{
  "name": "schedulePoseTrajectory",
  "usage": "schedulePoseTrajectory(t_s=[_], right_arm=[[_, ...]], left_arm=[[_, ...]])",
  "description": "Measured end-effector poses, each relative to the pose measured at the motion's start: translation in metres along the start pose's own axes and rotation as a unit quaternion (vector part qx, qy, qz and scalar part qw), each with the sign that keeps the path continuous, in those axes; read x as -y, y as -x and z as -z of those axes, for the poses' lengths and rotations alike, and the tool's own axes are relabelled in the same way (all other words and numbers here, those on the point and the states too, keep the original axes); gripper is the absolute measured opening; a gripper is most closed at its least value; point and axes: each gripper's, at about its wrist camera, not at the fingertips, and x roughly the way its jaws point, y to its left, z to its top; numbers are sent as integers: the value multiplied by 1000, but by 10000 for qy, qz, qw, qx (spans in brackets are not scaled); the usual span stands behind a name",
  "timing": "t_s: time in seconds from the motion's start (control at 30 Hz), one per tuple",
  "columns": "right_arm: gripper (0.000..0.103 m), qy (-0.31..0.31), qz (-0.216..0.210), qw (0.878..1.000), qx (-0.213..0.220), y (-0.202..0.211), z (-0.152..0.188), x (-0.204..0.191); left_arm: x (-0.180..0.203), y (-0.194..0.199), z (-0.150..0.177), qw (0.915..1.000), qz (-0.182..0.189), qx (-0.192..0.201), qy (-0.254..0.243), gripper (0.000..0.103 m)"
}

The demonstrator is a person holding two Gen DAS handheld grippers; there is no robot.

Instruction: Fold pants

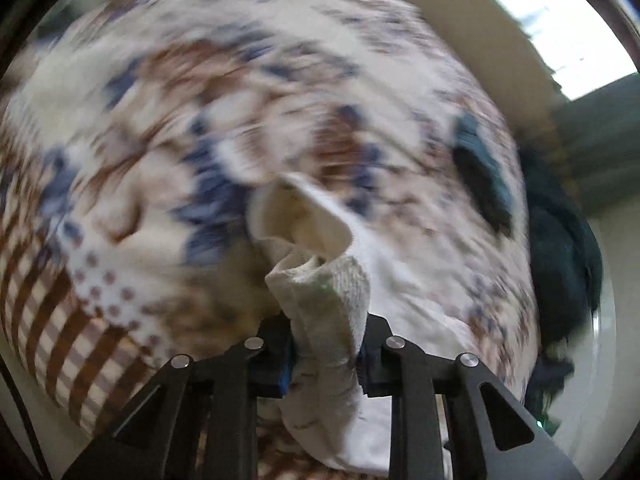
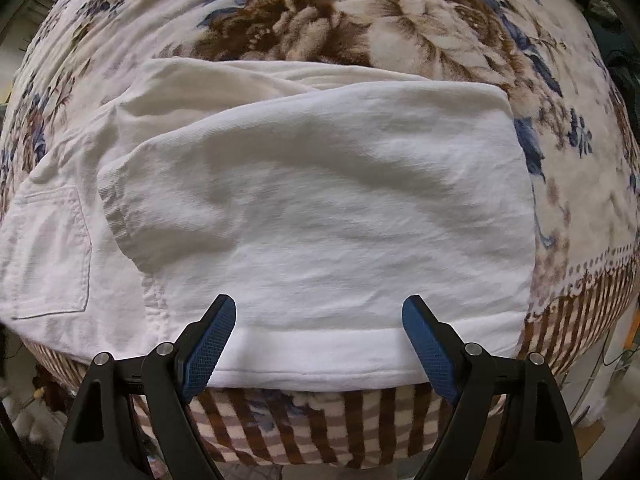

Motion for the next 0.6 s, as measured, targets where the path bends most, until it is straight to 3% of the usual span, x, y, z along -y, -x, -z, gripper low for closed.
schedulePoseTrajectory(t_s=[0.17,0.33,0.5,0.6], right_arm=[[88,2,43,9999,151,9,25,-3],[88,-23,-111,9994,317,30,37,52],[88,-133,-174,9988,441,51,43,114],[88,-406,-167,9977,511,60,49,165]], left_arm=[[82,12,20,9953,249,-55,-934,21],[144,5,54,9885,478,-236,-1414,20],[222,-12,109,9746,683,-559,-2057,20],[274,-33,154,9597,905,-841,-2525,20]])
